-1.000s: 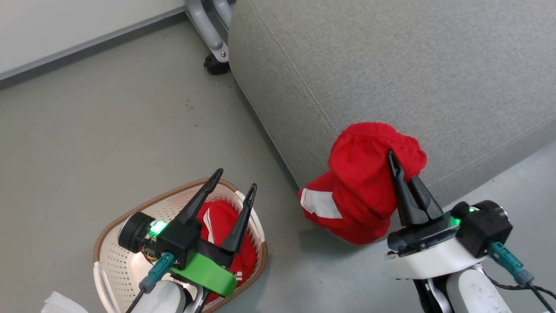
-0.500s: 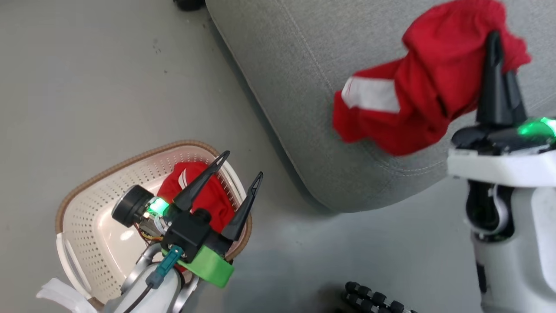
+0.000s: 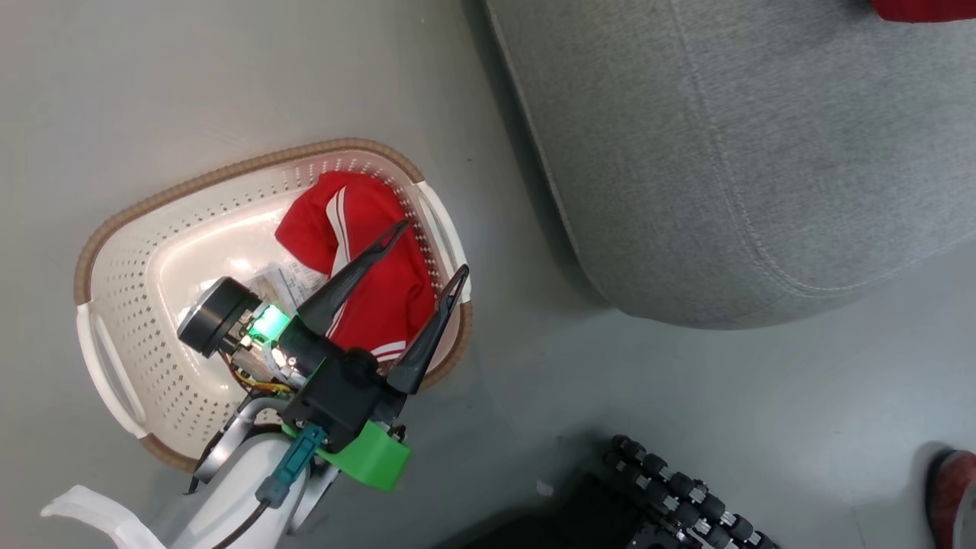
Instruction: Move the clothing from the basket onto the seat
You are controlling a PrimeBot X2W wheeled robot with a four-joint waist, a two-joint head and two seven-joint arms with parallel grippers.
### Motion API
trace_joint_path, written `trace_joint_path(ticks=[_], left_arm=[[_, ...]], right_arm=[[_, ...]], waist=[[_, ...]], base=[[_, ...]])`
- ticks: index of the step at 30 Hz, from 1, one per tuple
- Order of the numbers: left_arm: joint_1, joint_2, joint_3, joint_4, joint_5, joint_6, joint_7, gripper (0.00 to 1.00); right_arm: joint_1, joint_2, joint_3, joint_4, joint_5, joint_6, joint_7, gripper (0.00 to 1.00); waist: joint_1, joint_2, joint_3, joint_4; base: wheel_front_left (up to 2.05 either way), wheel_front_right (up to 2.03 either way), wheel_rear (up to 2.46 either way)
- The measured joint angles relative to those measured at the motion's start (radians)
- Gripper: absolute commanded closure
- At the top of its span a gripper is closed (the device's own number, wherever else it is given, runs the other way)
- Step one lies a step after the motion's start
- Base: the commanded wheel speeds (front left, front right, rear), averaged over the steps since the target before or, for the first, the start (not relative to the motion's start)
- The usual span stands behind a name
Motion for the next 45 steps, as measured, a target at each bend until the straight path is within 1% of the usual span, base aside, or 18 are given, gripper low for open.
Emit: trace_joint_path(ticks=[4,9,10,11,12,14,17,20,23,27,31,33,36,40,45], left_arm=[[-0.008,0.000,-0.009,-0.001,0.003,0.003,0.000,0.00],[-0.017,-0.008,-0.015,0.007,0.003,0.008,0.000,0.00],[-0.019,-0.011,-0.014,0.009,0.002,0.011,-0.001,0.00],[-0.020,-0.012,-0.014,0.014,0.002,0.014,-0.001,0.00],[-0.020,-0.014,-0.013,0.024,-0.001,0.017,-0.002,0.00],[-0.020,-0.020,-0.013,0.040,-0.008,0.023,-0.004,0.00],[-0.019,-0.049,-0.014,0.049,-0.025,0.029,-0.004,0.00],[-0.010,-0.078,0.002,0.065,-0.052,0.043,-0.005,0.00],[0.022,-0.122,0.034,0.075,-0.104,0.050,-0.006,0.00],[0.061,-0.164,0.087,0.113,-0.143,0.052,-0.007,0.00],[0.114,-0.215,0.163,0.160,-0.176,0.055,-0.007,0.00],[0.139,-0.231,0.202,0.172,-0.187,0.057,-0.007,0.00],[0.177,-0.254,0.261,0.184,-0.200,0.062,-0.007,0.00],[0.238,-0.270,0.320,0.192,-0.208,0.061,-0.007,0.00],[0.309,-0.277,0.371,0.156,-0.208,0.060,-0.007,0.00]], right_arm=[[-0.028,-0.022,-0.002,0.137,-0.002,0.000,0.000,1.00],[-0.036,-0.007,-0.016,0.254,0.002,0.000,0.000,1.00],[-0.035,0.002,-0.016,0.267,0.012,0.000,0.000,0.79],[-0.035,0.008,-0.016,0.280,0.019,0.000,0.000,0.17],[-0.034,0.018,-0.028,0.286,0.020,0.000,0.000,0.00],[-0.022,0.026,-0.060,0.282,0.009,0.000,0.000,0.00],[0.024,0.030,-0.067,0.273,-0.022,0.000,0.000,0.00],[0.090,0.042,-0.040,0.250,-0.068,0.000,0.000,0.00],[0.168,0.059,0.006,0.222,-0.113,0.000,0.000,0.00],[0.264,0.065,0.128,0.210,-0.175,0.000,0.000,0.00],[0.349,0.060,0.270,0.202,-0.230,0.000,0.000,0.00],[0.387,0.068,0.333,0.183,-0.235,0.000,0.000,0.00],[0.455,0.086,0.446,0.153,-0.210,0.001,0.000,0.00],[0.543,0.089,0.529,0.122,-0.200,0.001,0.000,0.00],[0.622,0.105,0.543,0.044,-0.192,0.001,0.000,0.00]], waist=[[0.0000,0.0000,0.046,0.041],[0.0000,0.0000,0.077,0.091],[0.0000,0.0000,0.079,0.100],[0.0000,0.0000,0.080,0.107],[0.0000,0.0000,0.077,0.112],[0.0000,0.0000,0.065,0.119],[-0.0001,0.0000,0.033,0.129],[-0.0001,0.0000,-0.012,0.138],[-0.0002,0.0000,-0.073,0.143],[-0.0003,0.0000,-0.160,0.151],[-0.0003,0.0000,-0.254,0.165],[-0.0003,0.0000,-0.299,0.176],[-0.0003,0.0000,-0.371,0.197],[-0.0003,0.0000,-0.459,0.228],[-0.0003,0.0000,-0.558,0.269]], base=[[0.00,0.00,0.00],[0.00,0.00,0.00],[0.00,0.00,0.00],[0.00,0.00,0.00],[0.00,0.00,0.00],[0.00,0.00,0.00],[0.00,0.00,0.00],[0.00,0.00,0.00],[0.00,0.00,0.00],[0.00,0.00,0.00],[0.00,0.00,0.00],[0.00,0.00,0.00],[0.00,0.00,0.00],[0.00,0.00,0.00],[0.00,0.00,0.00]])
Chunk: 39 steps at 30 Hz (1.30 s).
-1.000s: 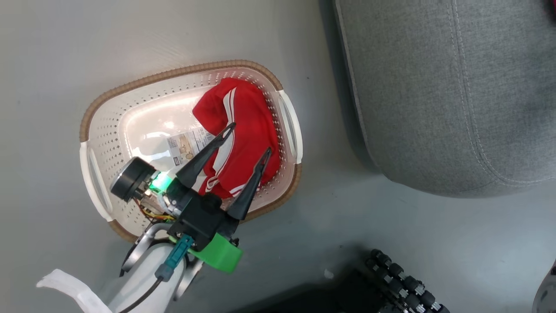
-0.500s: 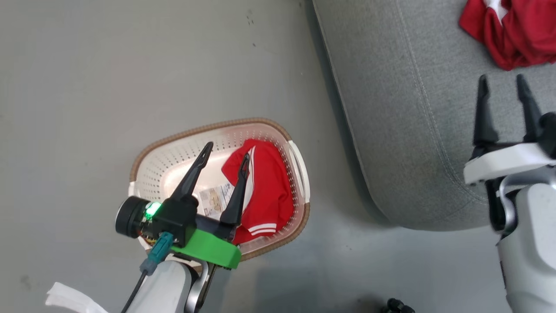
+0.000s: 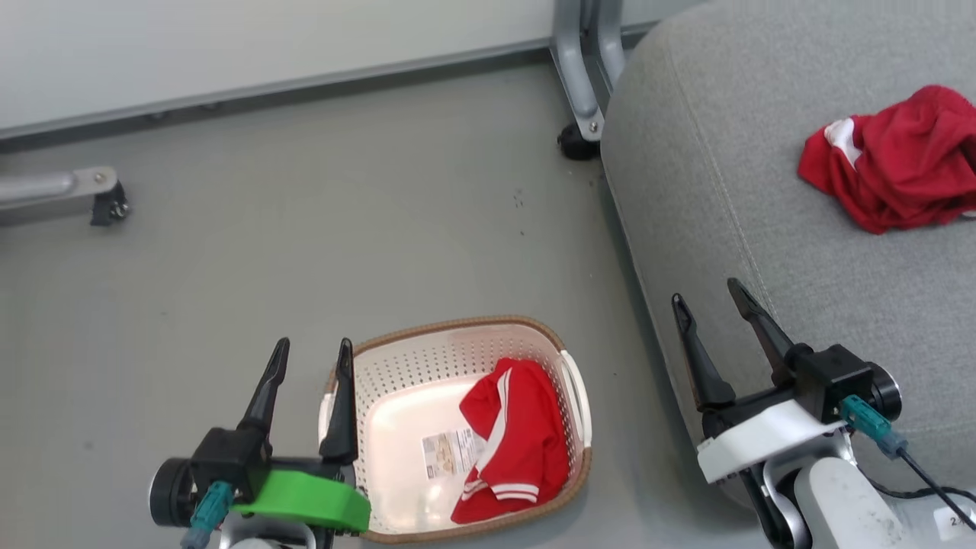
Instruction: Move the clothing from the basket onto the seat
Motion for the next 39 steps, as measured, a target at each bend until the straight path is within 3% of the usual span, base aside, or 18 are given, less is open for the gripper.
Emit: trace_joint_path(ticks=[3,10,15,39], left_arm=[[0.051,-0.001,0.009,-0.038,0.000,0.003,0.000,0.00],[0.164,-0.002,0.019,-0.178,0.001,0.063,0.000,0.00],[0.223,-0.002,0.016,-0.216,0.015,0.055,0.000,0.00],[0.235,-0.002,0.014,-0.203,0.040,0.056,0.000,0.00]], right_arm=[[0.042,0.005,-0.011,-0.064,-0.006,0.000,0.000,0.00],[0.196,0.035,-0.049,-0.194,-0.035,0.000,0.000,0.00],[0.270,0.041,-0.039,-0.173,-0.039,0.000,0.000,0.00],[0.268,0.068,-0.056,-0.168,-0.040,0.000,0.000,0.00]], waist=[[0.0000,0.0000,-0.056,0.022],[0.0000,0.0000,-0.161,0.068],[0.0000,0.0000,-0.206,0.090],[0.0000,0.0000,-0.233,0.103]], base=[[0.00,0.00,0.00],[0.00,0.00,0.00],[0.00,0.00,0.00],[0.00,0.00,0.00]])
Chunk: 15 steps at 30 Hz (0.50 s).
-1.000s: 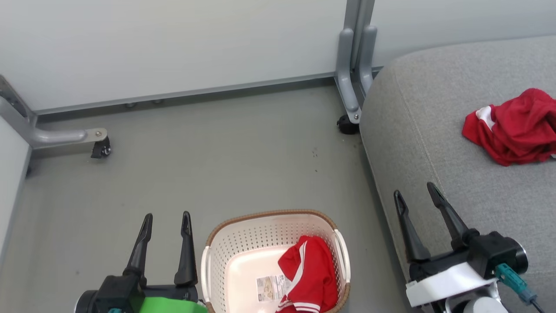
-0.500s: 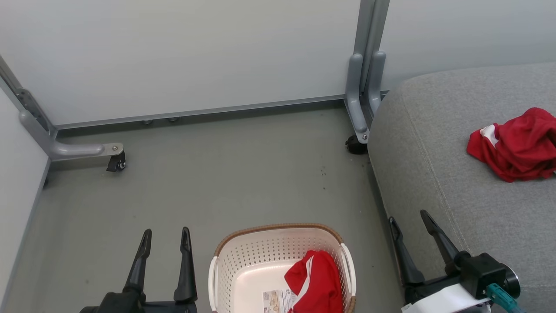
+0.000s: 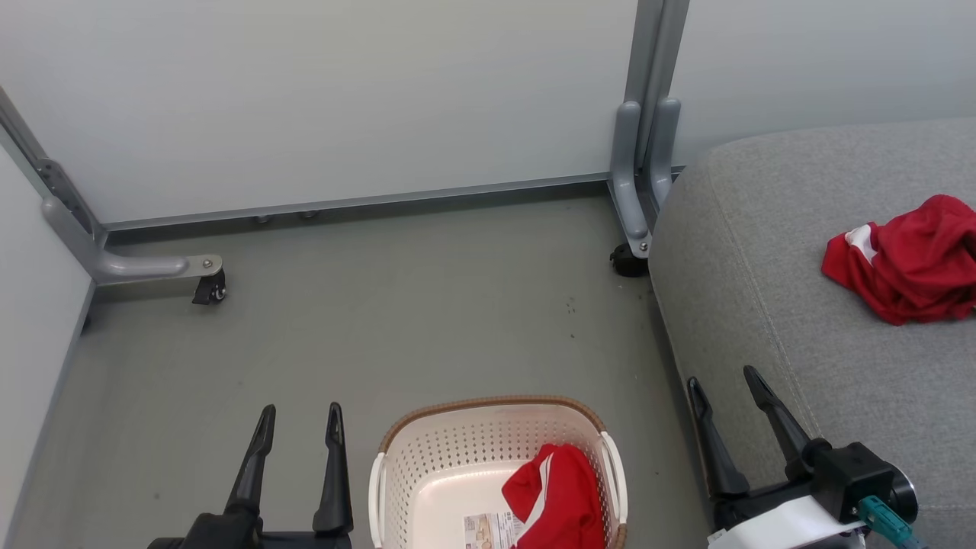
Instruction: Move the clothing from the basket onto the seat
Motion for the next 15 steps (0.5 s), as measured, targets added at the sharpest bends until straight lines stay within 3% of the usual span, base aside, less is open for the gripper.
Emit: trace_joint_path(ticks=[15], left_arm=[[0.001,0.000,-0.012,0.009,0.004,0.000,0.000,0.00]], right_arm=[[0.002,-0.002,0.003,0.001,-0.002,0.000,0.000,0.00]], waist=[[0.0000,0.0000,-0.006,0.008]], base=[[0.00,0.00,0.00]])
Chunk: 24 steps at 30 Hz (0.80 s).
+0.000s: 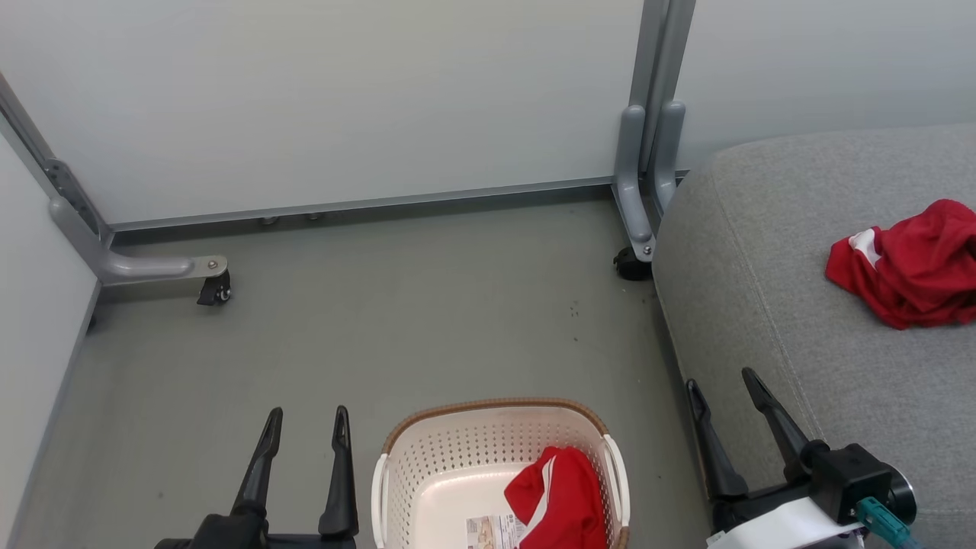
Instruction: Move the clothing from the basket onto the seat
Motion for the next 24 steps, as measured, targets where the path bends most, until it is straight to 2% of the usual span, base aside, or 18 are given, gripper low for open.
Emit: trace_joint_path(ticks=[14,24], left_arm=[[0.005,0.000,0.015,0.007,0.012,-0.011,0.000,0.00],[-0.060,0.000,0.014,0.014,0.053,-0.038,0.000,0.00]], right_arm=[[-0.001,0.002,0.010,-0.006,0.005,0.000,0.000,0.00],[-0.065,0.002,-0.029,-0.038,-0.003,0.000,0.000,0.00]], waist=[[0.0000,0.0000,0.022,-0.015],[0.0000,0.0000,0.114,-0.038]], base=[[0.00,0.00,0.00],[0.00,0.00,0.00]])
